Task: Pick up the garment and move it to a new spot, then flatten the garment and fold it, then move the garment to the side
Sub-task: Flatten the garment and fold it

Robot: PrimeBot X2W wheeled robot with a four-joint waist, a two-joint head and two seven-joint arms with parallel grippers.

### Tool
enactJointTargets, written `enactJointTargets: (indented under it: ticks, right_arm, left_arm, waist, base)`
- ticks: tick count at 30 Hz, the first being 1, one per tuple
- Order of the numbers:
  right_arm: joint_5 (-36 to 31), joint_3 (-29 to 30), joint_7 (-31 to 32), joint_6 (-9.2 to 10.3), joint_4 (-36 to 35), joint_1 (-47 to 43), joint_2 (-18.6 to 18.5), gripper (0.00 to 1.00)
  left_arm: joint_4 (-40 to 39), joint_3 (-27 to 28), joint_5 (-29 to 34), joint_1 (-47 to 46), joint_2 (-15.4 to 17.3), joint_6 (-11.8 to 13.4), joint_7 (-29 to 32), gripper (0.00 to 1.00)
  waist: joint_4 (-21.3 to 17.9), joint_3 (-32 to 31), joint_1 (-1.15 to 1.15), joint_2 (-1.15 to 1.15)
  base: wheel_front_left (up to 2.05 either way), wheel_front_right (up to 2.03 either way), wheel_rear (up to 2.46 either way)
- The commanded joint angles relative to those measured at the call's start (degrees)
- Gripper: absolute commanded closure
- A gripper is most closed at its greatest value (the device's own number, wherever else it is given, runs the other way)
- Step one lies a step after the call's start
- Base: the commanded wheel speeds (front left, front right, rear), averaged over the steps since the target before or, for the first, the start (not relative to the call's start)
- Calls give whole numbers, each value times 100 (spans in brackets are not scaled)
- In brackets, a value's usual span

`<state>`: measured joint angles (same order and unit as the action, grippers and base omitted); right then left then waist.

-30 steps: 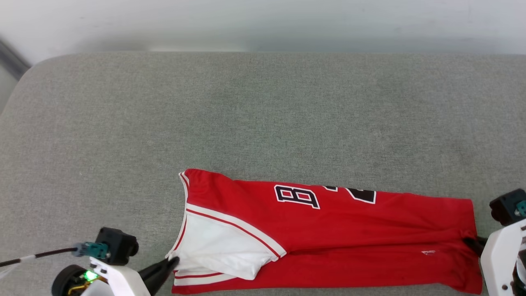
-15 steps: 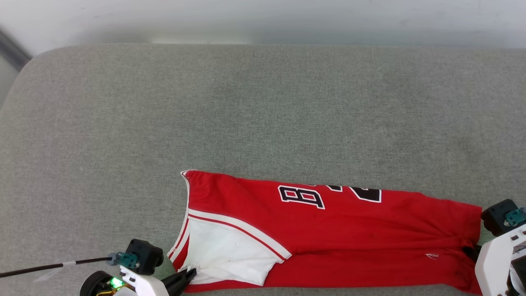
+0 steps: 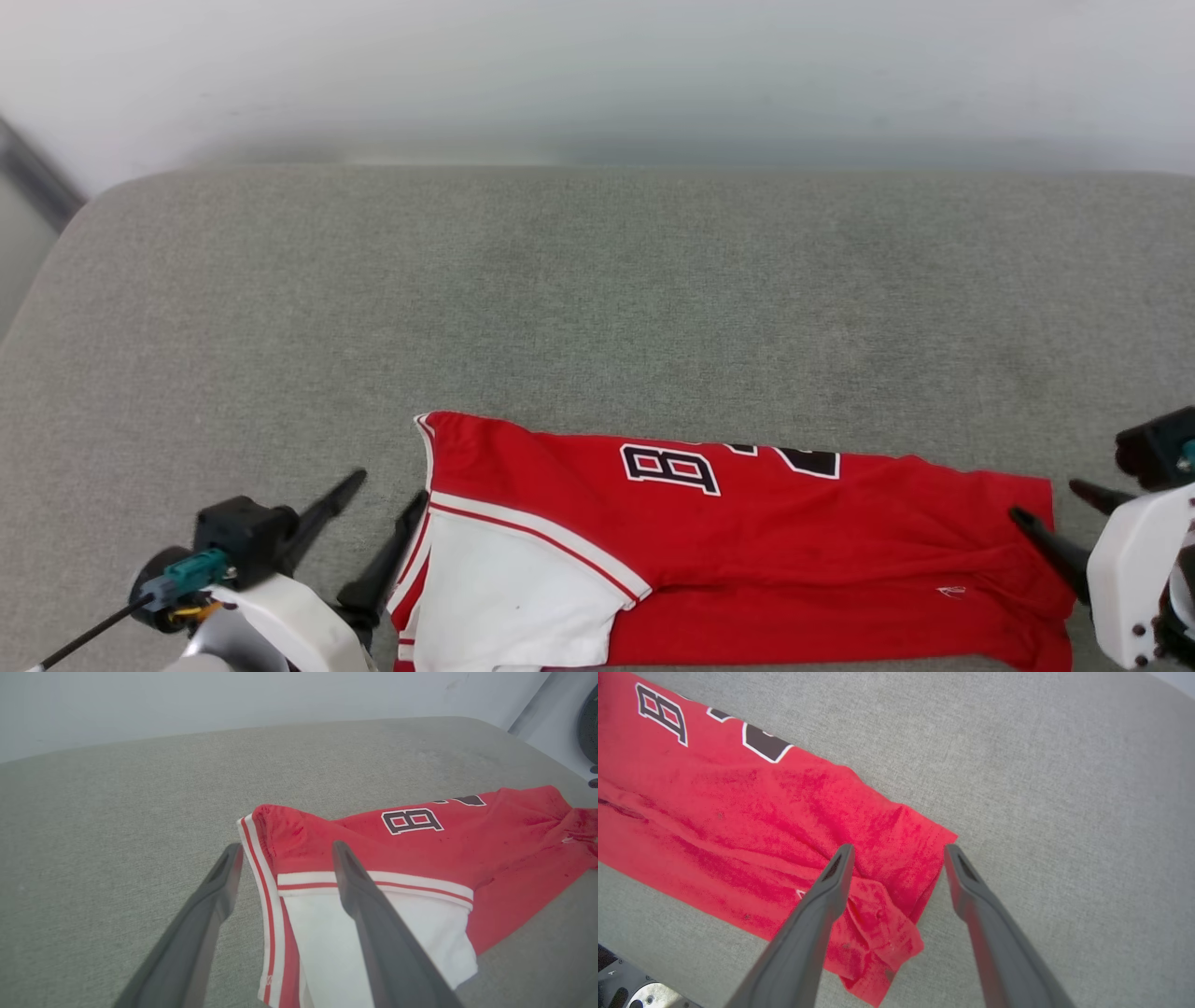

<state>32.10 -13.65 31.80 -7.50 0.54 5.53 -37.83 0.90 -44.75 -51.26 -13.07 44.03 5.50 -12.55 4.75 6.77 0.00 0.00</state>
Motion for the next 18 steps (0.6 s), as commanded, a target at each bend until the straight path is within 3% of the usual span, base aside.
enactJointTargets:
  ticks: [1,5,10,14,18]
  right_arm:
    - [26,96,6,2,-40,-10,87,0]
    - [173,685,-11,2,-132,-129,531,0]
    - [45,1435,76,2,-132,-382,1182,0]
    - [-177,1973,158,2,-46,-653,1691,0]
    - [-428,2429,205,2,87,-820,2165,0]
  left_arm:
    - [-47,93,85,67,-31,48,-98,0]
    - [-290,724,358,253,-243,280,-264,0]
    - [-832,2051,1219,836,-946,399,-265,0]
    - [-1189,2896,2034,1318,-1575,202,-262,0]
    - [-1366,3497,2642,1657,-2125,-167,-263,0]
  waist:
    - [-26,-40,0,0]
    - [-26,-103,0,0]
    - [3,-133,0,0]
    - [57,-140,0,0]
    - [118,-89,0,0]
  base:
    - [0,0,0]
    - [0,0,0]
    - [0,0,0]
    - [0,0,0]
    - [0,0,0]
